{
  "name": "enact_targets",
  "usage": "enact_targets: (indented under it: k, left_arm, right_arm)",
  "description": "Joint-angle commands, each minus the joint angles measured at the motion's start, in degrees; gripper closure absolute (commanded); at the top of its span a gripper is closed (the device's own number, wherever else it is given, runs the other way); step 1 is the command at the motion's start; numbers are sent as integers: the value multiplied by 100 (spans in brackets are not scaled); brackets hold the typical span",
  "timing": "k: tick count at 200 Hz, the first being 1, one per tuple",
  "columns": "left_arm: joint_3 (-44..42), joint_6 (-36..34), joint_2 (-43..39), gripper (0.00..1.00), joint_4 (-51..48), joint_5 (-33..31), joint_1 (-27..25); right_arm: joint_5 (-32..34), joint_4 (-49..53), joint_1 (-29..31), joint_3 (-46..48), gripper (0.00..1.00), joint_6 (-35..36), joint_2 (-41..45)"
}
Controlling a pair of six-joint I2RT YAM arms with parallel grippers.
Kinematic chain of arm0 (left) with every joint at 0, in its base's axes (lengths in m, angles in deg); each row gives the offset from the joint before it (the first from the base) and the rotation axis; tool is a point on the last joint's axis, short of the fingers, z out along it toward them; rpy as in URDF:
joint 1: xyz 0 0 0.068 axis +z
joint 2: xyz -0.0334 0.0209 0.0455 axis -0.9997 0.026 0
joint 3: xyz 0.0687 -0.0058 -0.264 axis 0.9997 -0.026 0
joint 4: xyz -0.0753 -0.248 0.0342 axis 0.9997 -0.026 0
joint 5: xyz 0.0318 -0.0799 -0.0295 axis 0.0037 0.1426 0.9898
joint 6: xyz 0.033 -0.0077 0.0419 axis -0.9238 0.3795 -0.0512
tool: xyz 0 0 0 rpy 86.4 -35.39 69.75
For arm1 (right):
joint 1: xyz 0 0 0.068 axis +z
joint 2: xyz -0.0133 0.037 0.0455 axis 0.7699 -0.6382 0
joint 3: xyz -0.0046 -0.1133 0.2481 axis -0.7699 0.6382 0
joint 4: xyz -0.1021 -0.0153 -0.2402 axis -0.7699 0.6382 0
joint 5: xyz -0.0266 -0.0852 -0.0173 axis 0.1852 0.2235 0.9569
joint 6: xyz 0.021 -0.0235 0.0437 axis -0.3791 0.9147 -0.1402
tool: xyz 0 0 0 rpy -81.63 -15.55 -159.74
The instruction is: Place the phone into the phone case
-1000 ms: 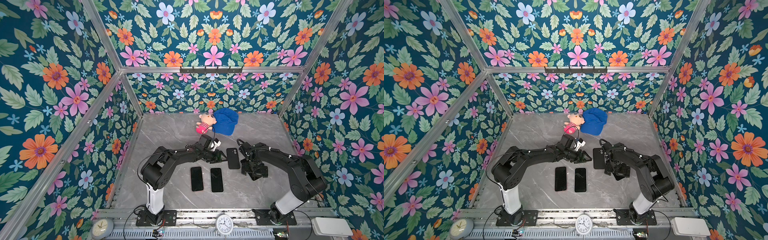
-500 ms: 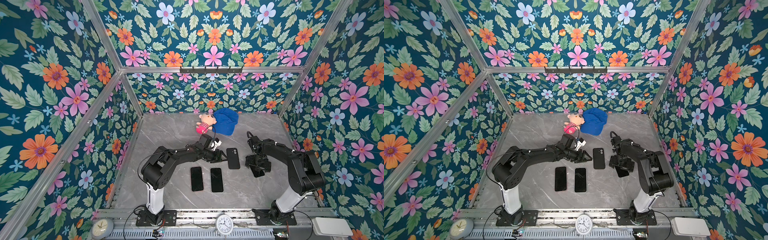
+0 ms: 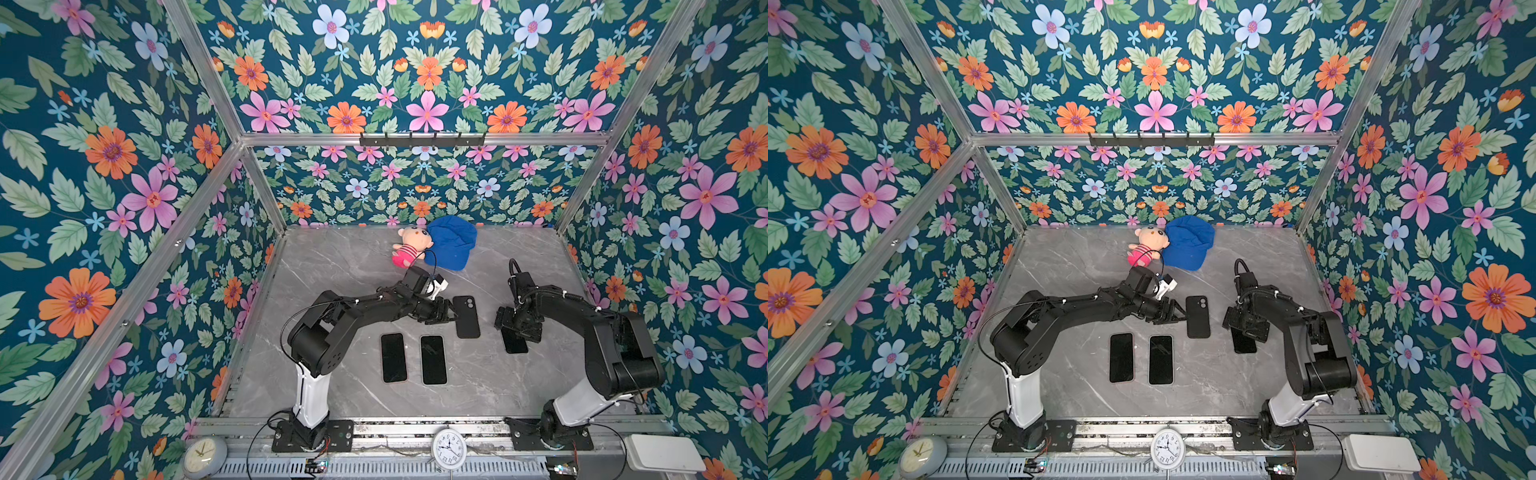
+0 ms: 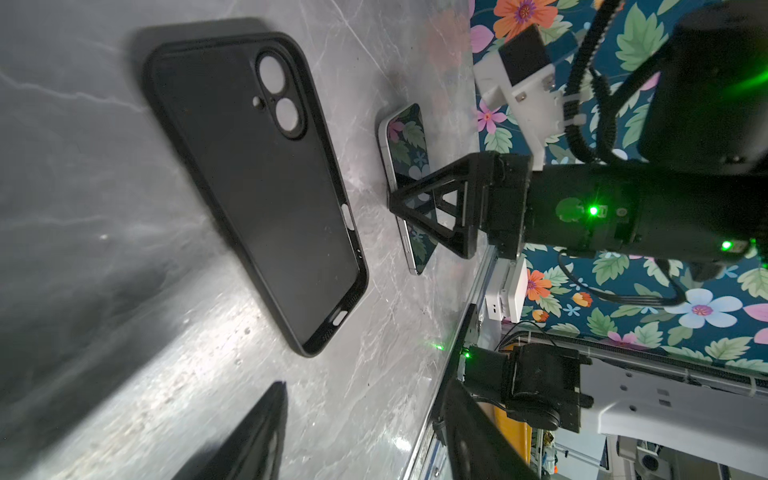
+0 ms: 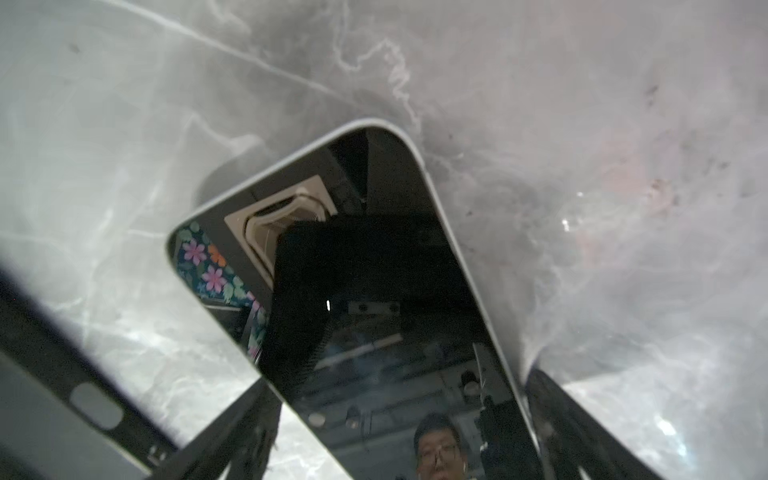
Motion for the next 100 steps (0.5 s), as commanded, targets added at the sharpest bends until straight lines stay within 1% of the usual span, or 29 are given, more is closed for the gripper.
enact_targets:
  k: [1, 15, 46, 65, 100]
  left_arm:
    - [45, -50, 42, 38, -68, 64, 5]
    - [75, -66, 64, 38, -86, 82, 7]
    - [156, -117, 54, 38, -146, 86, 13]
    - [183, -172, 38, 38, -215, 56, 26]
    - [279, -219, 12, 38, -313, 35, 31]
  right_arm:
    - [-245, 92, 192, 180, 10, -263, 179]
    - [-18, 229, 338, 219, 9, -390, 200]
    - [166, 331, 428, 135, 6, -515, 36]
    - [304, 444, 430, -8, 14, -573, -131]
    - [357, 381, 428, -127, 18, -582, -262]
